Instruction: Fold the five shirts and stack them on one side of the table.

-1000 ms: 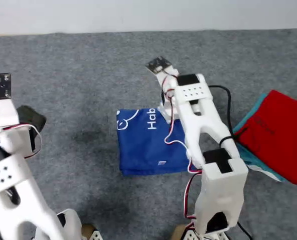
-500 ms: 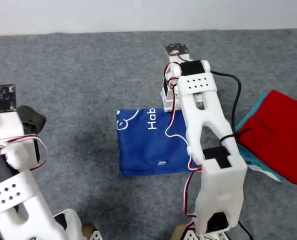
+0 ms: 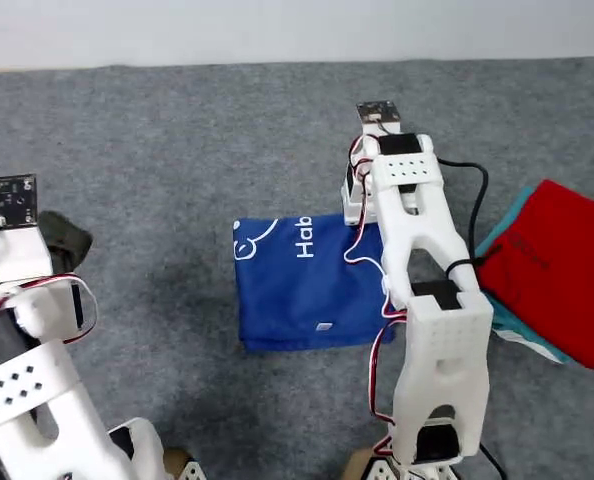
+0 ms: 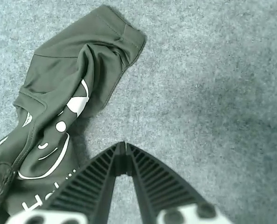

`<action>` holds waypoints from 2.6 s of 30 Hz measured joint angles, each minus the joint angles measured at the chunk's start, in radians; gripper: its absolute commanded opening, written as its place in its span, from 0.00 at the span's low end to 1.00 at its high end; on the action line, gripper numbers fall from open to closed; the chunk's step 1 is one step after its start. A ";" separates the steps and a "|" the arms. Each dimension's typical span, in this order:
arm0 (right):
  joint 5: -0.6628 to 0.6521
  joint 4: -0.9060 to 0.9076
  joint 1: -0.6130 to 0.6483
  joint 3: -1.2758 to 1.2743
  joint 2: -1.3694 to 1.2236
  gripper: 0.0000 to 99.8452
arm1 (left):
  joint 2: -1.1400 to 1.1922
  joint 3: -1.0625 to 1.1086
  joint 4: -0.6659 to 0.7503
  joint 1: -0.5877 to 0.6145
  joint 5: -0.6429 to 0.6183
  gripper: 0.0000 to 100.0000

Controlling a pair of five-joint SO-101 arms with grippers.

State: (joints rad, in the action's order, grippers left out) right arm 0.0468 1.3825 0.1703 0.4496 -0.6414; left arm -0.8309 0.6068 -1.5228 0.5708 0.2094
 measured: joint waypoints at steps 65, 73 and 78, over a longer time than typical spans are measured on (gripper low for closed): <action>0.212 0.196 0.110 0.153 -0.198 0.01 | 0.000 0.038 0.035 0.000 0.000 0.00; 0.101 0.279 0.048 0.287 -0.229 0.01 | 0.000 0.038 0.035 0.000 0.000 0.00; -0.092 0.313 -0.021 0.531 -0.242 0.01 | 0.000 0.038 0.035 0.000 0.000 0.00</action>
State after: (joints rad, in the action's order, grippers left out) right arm -0.0453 1.6955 0.1488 0.9805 -0.8838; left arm -0.8309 0.6452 -1.4876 0.5708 0.2094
